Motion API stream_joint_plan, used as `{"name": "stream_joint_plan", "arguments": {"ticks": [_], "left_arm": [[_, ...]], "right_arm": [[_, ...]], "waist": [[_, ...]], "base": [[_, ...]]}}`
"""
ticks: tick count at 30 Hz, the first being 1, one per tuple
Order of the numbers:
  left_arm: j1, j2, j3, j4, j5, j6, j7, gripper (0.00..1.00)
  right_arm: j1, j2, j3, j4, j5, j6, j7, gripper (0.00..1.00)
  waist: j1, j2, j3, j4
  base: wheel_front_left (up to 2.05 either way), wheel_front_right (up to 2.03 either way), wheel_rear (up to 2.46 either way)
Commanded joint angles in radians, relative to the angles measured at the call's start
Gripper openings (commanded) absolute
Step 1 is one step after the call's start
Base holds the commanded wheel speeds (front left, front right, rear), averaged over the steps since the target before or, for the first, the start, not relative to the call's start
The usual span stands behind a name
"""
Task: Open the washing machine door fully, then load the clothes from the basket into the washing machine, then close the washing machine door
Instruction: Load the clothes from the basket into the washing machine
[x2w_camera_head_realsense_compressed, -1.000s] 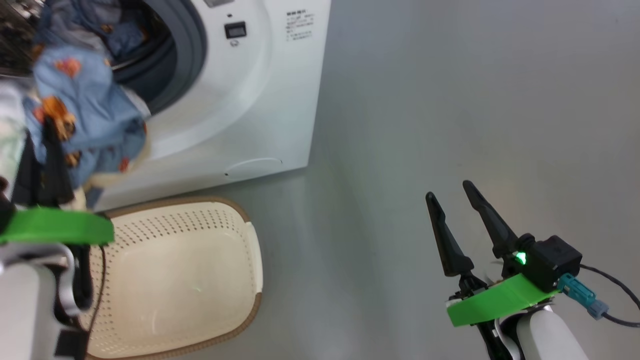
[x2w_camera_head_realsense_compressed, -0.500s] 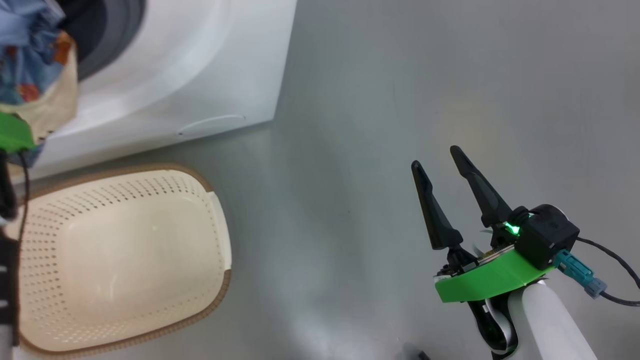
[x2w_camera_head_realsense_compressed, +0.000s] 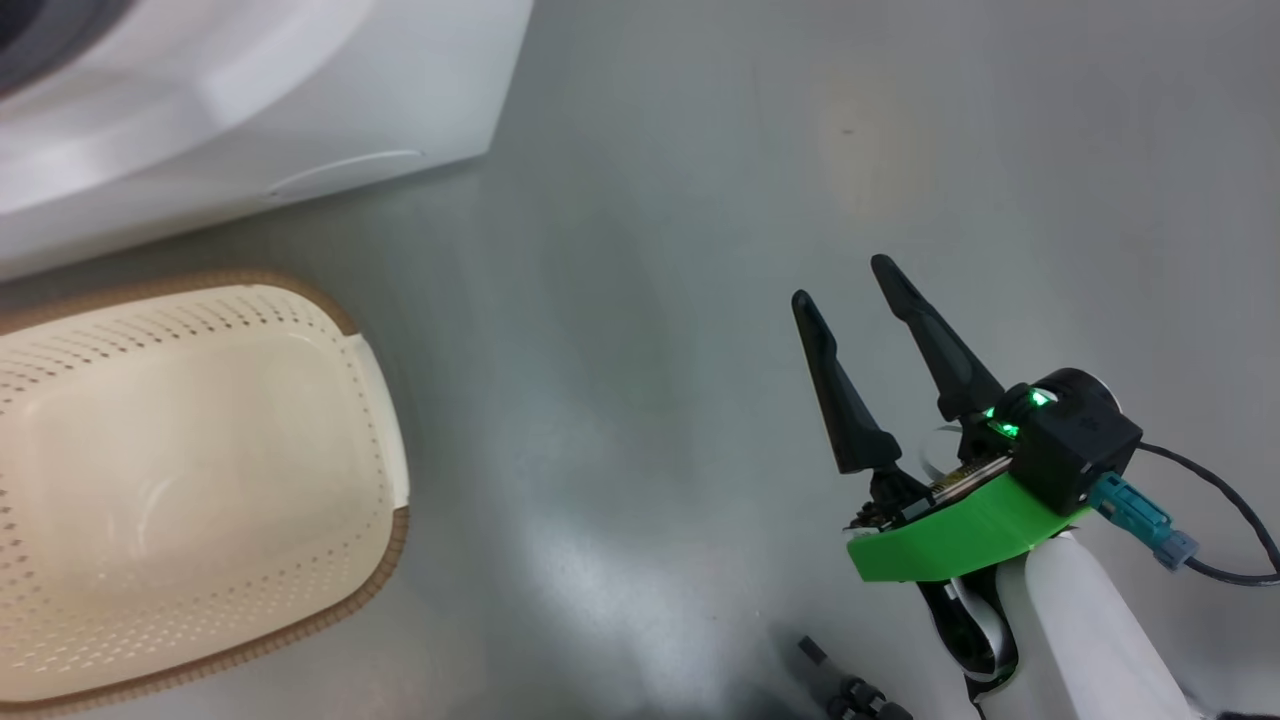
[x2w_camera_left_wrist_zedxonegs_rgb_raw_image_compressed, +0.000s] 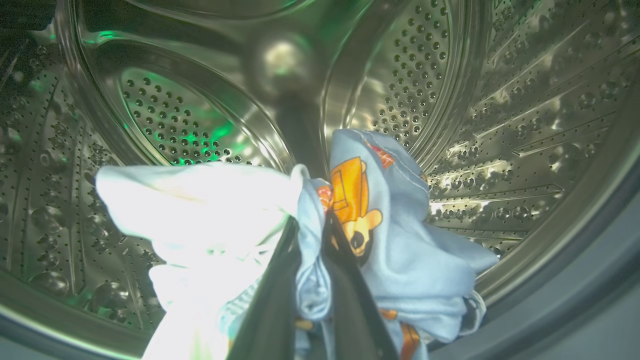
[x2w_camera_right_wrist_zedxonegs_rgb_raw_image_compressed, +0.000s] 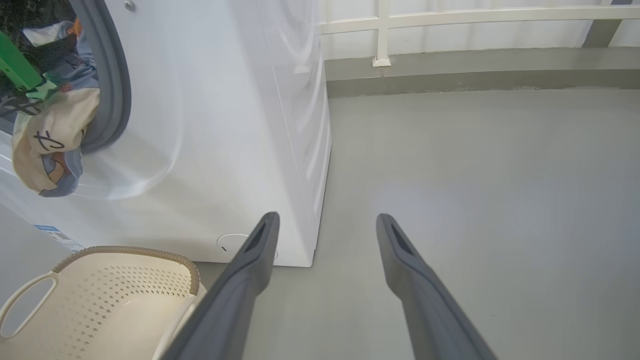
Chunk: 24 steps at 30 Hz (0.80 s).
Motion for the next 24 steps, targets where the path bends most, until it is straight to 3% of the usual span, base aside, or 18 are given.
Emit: {"name": "stream_joint_plan", "arguments": {"ticks": [1, 16, 24], "left_arm": [[-0.036, 0.056, 0.022, -0.013, 0.017, -0.010, -0.006, 0.00], [-0.263, 0.102, 0.037, 0.060, 0.066, -0.009, -0.006, 0.00], [-0.297, 0.092, 0.031, 0.062, 0.086, -0.012, -0.006, 0.00]], "right_arm": [[0.005, 0.005, 0.028, -0.025, 0.005, 0.002, -0.005, 1.00], [0.003, 0.005, 0.049, -0.022, -0.001, 0.002, -0.005, 1.00], [-0.009, 0.005, 0.050, -0.025, -0.004, 0.002, -0.005, 1.00]], "waist": [[0.0000, 0.0000, 0.026, -0.019], [0.0000, 0.0000, 0.094, -0.053], [0.0000, 0.0000, 0.121, -0.047]], "base": [[0.00, 0.00, 0.00], [0.00, 0.00, 0.00], [0.00, 0.00, 0.00]]}}
